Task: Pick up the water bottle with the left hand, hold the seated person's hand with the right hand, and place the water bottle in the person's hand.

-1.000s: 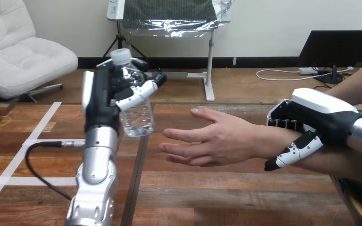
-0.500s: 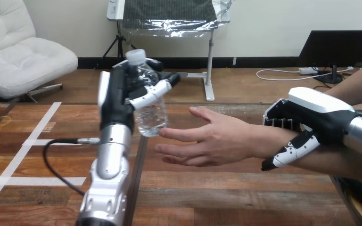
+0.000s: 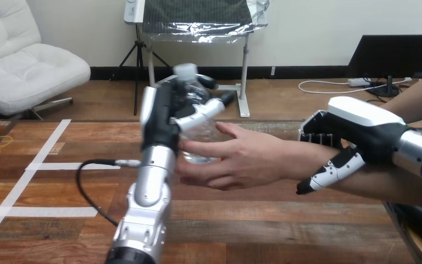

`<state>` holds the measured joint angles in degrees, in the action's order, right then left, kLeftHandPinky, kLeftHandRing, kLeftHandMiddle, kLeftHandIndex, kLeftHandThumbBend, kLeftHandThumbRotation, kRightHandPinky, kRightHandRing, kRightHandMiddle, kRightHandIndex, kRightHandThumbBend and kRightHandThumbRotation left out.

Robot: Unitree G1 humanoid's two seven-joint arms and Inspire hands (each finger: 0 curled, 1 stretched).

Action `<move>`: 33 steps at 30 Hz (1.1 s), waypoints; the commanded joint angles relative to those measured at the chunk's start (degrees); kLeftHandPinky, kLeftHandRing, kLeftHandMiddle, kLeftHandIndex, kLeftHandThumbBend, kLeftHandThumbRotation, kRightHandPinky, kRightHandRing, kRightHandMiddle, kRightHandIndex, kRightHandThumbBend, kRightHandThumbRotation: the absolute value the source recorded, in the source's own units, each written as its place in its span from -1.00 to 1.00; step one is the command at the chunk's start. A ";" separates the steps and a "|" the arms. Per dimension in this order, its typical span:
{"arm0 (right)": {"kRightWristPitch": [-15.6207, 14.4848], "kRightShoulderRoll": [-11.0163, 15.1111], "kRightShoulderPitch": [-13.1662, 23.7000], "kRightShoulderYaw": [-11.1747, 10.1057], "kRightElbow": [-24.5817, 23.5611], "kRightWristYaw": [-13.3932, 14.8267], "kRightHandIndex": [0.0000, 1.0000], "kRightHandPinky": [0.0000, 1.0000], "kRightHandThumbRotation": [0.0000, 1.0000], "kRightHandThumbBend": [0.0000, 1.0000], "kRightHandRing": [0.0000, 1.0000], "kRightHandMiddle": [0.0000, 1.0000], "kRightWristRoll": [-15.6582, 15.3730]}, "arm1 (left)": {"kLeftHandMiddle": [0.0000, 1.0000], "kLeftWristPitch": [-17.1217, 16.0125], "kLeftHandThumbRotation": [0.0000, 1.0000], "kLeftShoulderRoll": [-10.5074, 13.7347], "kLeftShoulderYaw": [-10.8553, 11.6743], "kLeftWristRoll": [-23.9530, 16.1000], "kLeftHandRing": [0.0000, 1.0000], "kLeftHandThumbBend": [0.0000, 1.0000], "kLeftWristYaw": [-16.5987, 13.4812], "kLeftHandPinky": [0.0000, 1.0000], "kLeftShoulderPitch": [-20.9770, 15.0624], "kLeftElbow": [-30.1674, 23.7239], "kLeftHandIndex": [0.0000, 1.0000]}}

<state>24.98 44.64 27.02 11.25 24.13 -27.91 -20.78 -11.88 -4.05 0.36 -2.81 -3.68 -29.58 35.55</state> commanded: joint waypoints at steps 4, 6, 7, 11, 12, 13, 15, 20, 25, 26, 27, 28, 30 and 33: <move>-3.54 -0.60 0.90 0.08 0.92 -0.22 -0.15 -0.40 -0.31 0.76 -0.31 -0.20 -1.46 | -0.19 -2.71 -1.00 -2.51 -1.49 -0.10 -0.31 0.37 0.39 -0.40 -5.88 1.56 -0.09; -3.82 -0.76 0.92 0.10 0.61 -0.30 -0.15 -0.40 -0.30 0.76 -0.31 -0.20 -1.57 | -0.19 -2.81 -1.00 -2.83 -1.64 -0.14 -0.31 0.38 0.48 -0.40 -5.96 1.87 -0.09; -4.12 -0.89 0.96 0.14 0.41 -0.36 -0.15 -0.40 -0.29 0.77 -0.31 -0.19 -1.67 | -0.19 -2.97 -1.00 -3.18 -1.76 -0.09 -0.31 0.39 0.58 -0.40 -6.01 2.18 -0.09; -4.42 -1.25 1.05 0.21 0.11 -0.35 -0.14 -0.41 -0.26 0.79 -0.31 -0.20 -1.83 | -0.20 -3.48 -1.00 -4.00 -2.11 -0.02 -0.31 0.41 0.75 -0.40 -6.13 2.98 -0.10; -4.42 -1.32 1.06 0.21 0.07 -0.34 -0.15 -0.41 -0.25 0.80 -0.32 -0.20 -1.85 | -0.20 -3.58 -1.00 -4.10 -2.16 -0.03 -0.31 0.41 0.77 -0.40 -6.15 3.11 -0.10; -4.37 -1.43 1.10 0.22 0.06 -0.34 -0.14 -0.41 -0.25 0.80 -0.32 -0.20 -1.81 | -0.20 -3.67 -1.00 -4.39 -2.31 -0.03 -0.31 0.41 0.84 -0.40 -6.12 3.29 -0.11; -4.41 -1.56 1.13 0.22 -0.02 -0.39 -0.14 -0.41 -0.24 0.80 -0.32 -0.20 -1.77 | -0.20 -3.79 -1.00 -4.64 -2.41 -0.02 -0.31 0.42 0.96 -0.40 -6.09 3.49 -0.11; -4.99 -1.87 1.28 0.31 -0.31 -0.58 -0.14 -0.40 -0.24 0.80 -0.30 -0.19 -1.90 | -0.19 -3.14 -1.00 -5.47 -2.79 0.23 -0.30 0.44 1.51 -0.40 -5.72 3.27 -0.11; -5.42 -2.05 1.30 0.37 -0.66 -0.60 -0.13 -0.38 -0.24 0.79 -0.27 -0.17 -2.14 | -0.18 -2.99 -1.00 -6.04 -3.06 0.81 -0.29 0.44 2.48 -0.40 -5.16 2.87 -0.09; -5.42 -2.07 1.29 0.36 -0.70 -0.55 -0.12 -0.38 -0.24 0.78 -0.27 -0.17 -2.19 | -0.18 -3.10 -1.00 -6.11 -3.10 0.87 -0.29 0.44 2.64 -0.40 -5.05 2.86 -0.09; -5.43 -2.12 1.31 0.36 -0.71 -0.48 -0.12 -0.38 -0.25 0.78 -0.27 -0.17 -2.27 | -0.19 -3.13 -1.00 -6.29 -3.17 0.99 -0.29 0.44 2.81 -0.40 -4.85 2.77 -0.09; -5.45 -2.16 1.32 0.36 -0.73 -0.44 -0.12 -0.38 -0.25 0.77 -0.27 -0.17 -2.34 | -0.19 -3.13 -1.00 -6.40 -3.22 1.08 -0.30 0.44 2.93 -0.40 -4.72 2.70 -0.09; -5.57 -2.23 1.32 0.33 -0.78 -0.44 -0.13 -0.39 -0.26 0.77 -0.28 -0.17 -2.39 | -0.19 -3.15 -1.00 -6.54 -3.34 1.05 -0.30 0.44 3.00 -0.40 -4.51 2.57 -0.10; -5.73 -2.29 1.27 0.26 -0.85 -0.46 -0.13 -0.40 -0.28 0.76 -0.29 -0.17 -2.41 | -0.20 -3.25 -1.00 -6.62 -3.60 0.79 -0.31 0.44 2.98 -0.41 -4.21 2.37 -0.11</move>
<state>21.07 43.17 27.22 11.30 22.22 -28.66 -22.51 -12.60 -6.59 -0.46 -2.14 -2.31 -29.97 40.44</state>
